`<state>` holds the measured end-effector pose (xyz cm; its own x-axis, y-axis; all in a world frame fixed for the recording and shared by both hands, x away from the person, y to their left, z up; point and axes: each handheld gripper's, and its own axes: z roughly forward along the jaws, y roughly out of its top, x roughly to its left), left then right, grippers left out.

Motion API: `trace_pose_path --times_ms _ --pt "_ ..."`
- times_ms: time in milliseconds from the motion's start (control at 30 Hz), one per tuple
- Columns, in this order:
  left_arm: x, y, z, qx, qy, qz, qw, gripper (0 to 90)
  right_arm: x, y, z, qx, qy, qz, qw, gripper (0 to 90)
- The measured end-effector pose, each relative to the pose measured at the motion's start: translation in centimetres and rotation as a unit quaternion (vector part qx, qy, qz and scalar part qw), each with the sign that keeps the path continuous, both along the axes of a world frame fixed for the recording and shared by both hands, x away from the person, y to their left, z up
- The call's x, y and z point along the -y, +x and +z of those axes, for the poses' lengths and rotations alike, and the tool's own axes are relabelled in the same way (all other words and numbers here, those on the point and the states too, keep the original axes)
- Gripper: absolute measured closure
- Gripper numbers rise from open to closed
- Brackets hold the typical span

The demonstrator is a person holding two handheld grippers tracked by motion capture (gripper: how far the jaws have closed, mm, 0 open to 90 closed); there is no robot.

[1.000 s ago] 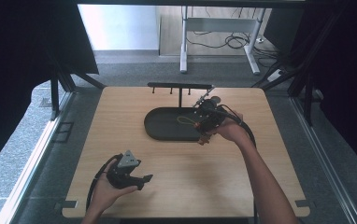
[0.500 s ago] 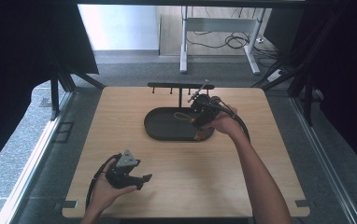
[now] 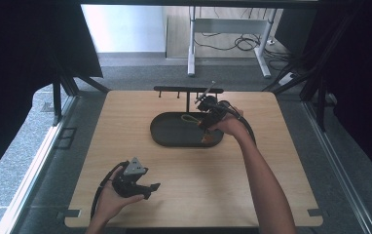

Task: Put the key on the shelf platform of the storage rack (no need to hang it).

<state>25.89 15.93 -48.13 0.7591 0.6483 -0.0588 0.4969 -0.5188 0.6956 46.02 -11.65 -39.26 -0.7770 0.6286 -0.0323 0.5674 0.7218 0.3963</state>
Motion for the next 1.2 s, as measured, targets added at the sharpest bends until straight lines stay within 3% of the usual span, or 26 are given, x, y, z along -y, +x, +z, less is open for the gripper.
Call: trace_pose_path --times_ms 333,833,1200 --pt "-0.1 0.1 -0.1 -0.002 -0.004 0.0 1.0 29.2 0.3 1.2 -0.7 -0.009 0.003 -0.012 0.9999 67.0" --pt "-0.1 0.1 -0.1 -0.003 -0.007 -0.005 1.0 29.1 -0.8 3.8 -1.5 -0.004 -0.008 -0.019 0.9998 66.9" --pt "0.2 -0.1 0.0 -0.003 -0.007 -0.011 0.9999 29.0 -1.4 4.0 -3.1 -0.006 -0.009 -0.015 0.9998 66.6"
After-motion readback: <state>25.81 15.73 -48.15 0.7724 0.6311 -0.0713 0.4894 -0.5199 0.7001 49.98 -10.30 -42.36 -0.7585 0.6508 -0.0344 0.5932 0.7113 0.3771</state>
